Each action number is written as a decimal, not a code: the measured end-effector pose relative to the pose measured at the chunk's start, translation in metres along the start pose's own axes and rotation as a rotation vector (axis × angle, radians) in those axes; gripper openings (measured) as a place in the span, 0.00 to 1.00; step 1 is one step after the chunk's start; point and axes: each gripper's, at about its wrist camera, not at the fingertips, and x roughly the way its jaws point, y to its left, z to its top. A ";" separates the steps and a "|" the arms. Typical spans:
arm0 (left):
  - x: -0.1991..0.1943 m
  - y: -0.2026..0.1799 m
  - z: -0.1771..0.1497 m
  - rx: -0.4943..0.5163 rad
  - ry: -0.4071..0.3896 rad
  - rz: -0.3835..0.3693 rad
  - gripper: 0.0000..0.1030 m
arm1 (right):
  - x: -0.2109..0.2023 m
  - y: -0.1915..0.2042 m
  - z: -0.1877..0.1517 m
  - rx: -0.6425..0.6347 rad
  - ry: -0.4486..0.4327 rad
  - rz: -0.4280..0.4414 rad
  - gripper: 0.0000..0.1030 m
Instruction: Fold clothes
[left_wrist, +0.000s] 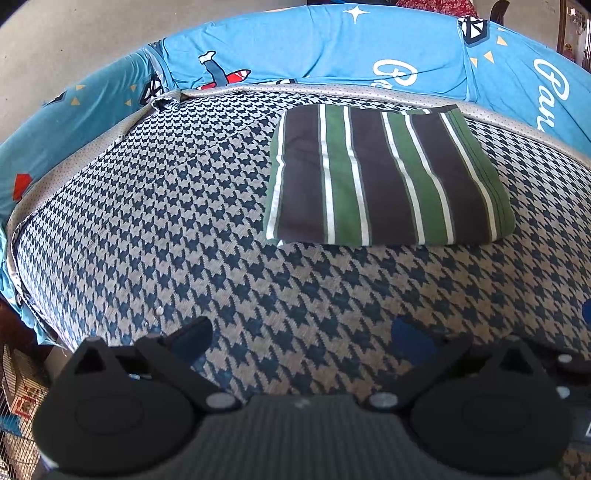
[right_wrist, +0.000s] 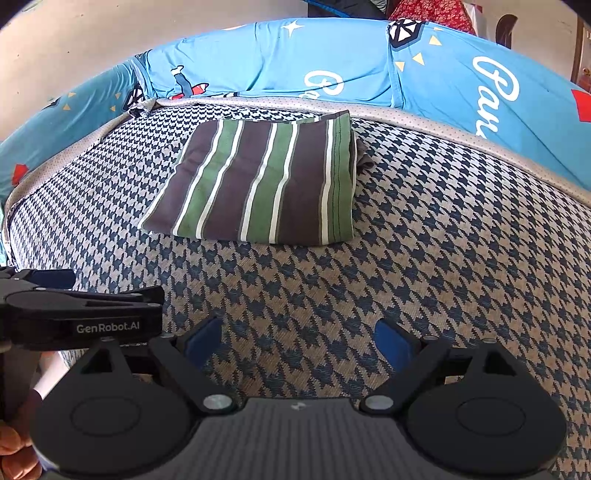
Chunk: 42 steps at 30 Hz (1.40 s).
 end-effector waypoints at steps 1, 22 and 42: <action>0.000 0.000 0.000 0.000 0.000 0.000 1.00 | 0.000 0.000 0.000 0.000 0.000 0.000 0.87; -0.002 0.001 0.001 0.006 -0.004 0.000 1.00 | 0.000 -0.001 0.002 -0.002 0.003 -0.002 0.87; -0.005 0.001 -0.001 0.001 0.001 0.001 1.00 | 0.000 -0.001 -0.002 -0.002 0.004 -0.001 0.87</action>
